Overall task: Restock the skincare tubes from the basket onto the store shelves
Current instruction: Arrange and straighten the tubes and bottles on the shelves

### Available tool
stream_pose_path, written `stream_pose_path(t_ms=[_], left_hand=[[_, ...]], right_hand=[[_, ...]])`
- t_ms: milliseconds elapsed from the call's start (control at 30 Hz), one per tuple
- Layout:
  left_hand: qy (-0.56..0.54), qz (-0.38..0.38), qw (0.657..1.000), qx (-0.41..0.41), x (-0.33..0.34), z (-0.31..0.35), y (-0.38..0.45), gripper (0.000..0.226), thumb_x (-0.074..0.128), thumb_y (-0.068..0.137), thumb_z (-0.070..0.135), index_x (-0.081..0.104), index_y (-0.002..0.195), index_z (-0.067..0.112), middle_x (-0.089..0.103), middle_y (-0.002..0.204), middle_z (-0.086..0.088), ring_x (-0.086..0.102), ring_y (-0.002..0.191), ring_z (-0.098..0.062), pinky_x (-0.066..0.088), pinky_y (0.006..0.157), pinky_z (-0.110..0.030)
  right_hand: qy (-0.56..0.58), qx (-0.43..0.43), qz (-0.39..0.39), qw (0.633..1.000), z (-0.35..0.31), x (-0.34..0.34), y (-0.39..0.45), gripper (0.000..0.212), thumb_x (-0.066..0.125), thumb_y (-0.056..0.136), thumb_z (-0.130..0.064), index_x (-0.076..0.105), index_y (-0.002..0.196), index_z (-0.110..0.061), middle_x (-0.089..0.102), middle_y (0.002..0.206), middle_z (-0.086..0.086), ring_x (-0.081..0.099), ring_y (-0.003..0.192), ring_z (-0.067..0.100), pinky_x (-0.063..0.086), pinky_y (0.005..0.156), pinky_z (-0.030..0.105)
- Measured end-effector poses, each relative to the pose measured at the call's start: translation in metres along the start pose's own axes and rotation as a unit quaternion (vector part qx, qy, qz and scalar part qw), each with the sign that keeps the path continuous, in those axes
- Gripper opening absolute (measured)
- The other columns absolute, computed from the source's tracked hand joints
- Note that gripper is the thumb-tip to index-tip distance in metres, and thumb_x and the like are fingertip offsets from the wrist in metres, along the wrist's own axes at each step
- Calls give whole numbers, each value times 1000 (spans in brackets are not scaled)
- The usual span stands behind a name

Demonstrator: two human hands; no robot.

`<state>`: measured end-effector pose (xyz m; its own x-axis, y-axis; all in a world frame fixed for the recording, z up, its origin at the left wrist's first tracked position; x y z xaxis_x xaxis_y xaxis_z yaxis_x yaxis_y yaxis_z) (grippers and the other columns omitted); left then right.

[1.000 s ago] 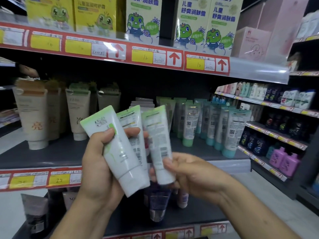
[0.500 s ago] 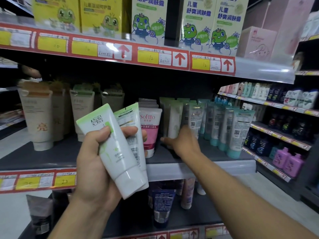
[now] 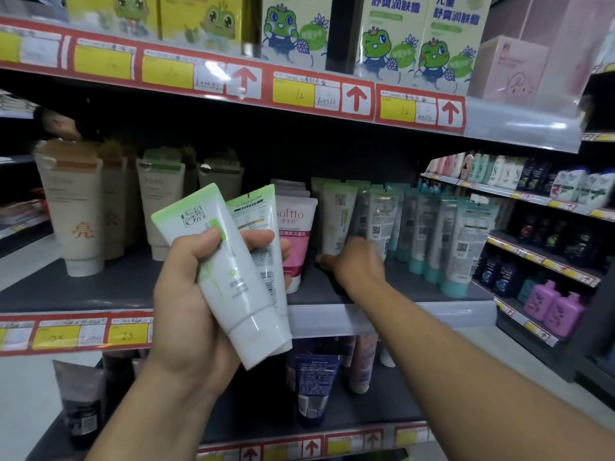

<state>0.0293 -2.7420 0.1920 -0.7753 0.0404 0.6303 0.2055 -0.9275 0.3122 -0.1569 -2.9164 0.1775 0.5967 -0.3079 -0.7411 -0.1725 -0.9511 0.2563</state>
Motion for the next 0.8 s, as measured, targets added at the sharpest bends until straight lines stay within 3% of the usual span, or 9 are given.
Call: stream_pose_path(t_ms=[133, 233, 367, 433, 500, 533, 633, 733, 800], left_hand=[[3, -4, 1000, 7, 1, 3, 0, 43, 49, 84, 38, 73, 81, 3, 64, 109, -34, 59, 102, -42, 42, 98, -64], [2, -4, 1000, -1, 4, 3, -2, 42, 52, 78, 39, 73, 80, 3, 64, 106, -33, 59, 97, -39, 55, 79, -48], [4, 4, 1000, -6, 5, 1, -2, 43, 51, 76, 39, 73, 79, 3, 67, 105, -33, 61, 94, -36, 52, 79, -44], [6, 6, 1000, -8, 6, -2, -2, 43, 50, 77, 40, 72, 81, 3, 67, 108, -33, 61, 93, -36, 49, 84, -45], [12, -10, 1000, -21, 10, -9, -3, 44, 48, 77, 41, 71, 79, 4, 68, 107, -30, 61, 96, -37, 47, 89, -47], [19, -20, 999, -27, 14, -11, -4, 43, 47, 78, 41, 72, 78, 5, 69, 107, -29, 61, 99, -38, 47, 92, -49], [30, -52, 998, -32, 23, -14, -7, 43, 46, 79, 40, 72, 73, 7, 72, 97, -19, 65, 94, -32, 51, 88, -46], [37, -61, 997, -36, 29, -12, -11, 42, 46, 77, 41, 72, 71, 8, 67, 84, -15, 65, 79, -28, 56, 72, -39], [28, -58, 997, -32, 28, -10, -10, 41, 47, 77, 40, 71, 71, 8, 69, 96, -20, 68, 90, -29, 57, 82, -44]], right_hand=[[-10, -7, 8, 1000, -1, 2, 0, 45, 73, 83, -43, 62, 111, -9, 68, 105, 10, 61, 85, 25, 44, 63, 30], [9, -9, -4, 1000, -4, -4, -6, 47, 71, 83, -46, 57, 110, -10, 65, 103, 9, 58, 83, 24, 46, 65, 30], [127, -126, 106, 978, -28, -64, -61, 39, 62, 88, -49, 52, 107, -16, 60, 102, -3, 59, 88, 14, 43, 66, 26], [242, -144, -53, 958, -38, -52, -103, 32, 58, 91, -50, 63, 105, -21, 68, 97, -7, 64, 88, 4, 51, 74, 21], [377, -81, -345, 856, -47, -4, -157, 33, 56, 93, -42, 69, 110, -17, 74, 99, -1, 69, 89, 11, 56, 81, 29], [412, -60, -408, 812, -46, 6, -172, 37, 57, 93, -39, 68, 115, -11, 73, 104, 5, 69, 90, 15, 56, 80, 32], [446, -65, -460, 765, -40, 7, -175, 51, 59, 89, -37, 60, 124, 1, 70, 112, 16, 63, 98, 23, 48, 87, 38], [433, -100, -515, 733, -43, -3, -176, 51, 57, 87, -31, 55, 124, 4, 74, 95, 2, 66, 93, 16, 48, 88, 34], [425, -102, -524, 731, -41, -10, -170, 55, 60, 87, -25, 50, 132, 5, 71, 110, 9, 64, 106, 24, 48, 96, 40]])
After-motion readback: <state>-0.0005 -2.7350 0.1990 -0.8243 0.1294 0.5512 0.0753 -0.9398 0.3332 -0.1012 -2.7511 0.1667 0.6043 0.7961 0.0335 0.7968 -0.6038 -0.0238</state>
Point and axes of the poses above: each hand's wrist, its own y-axis towards the middle knuckle, its own x-axis out of the palm, z = x × y, the point moved 10 cm from there along y, towards the middle knuckle
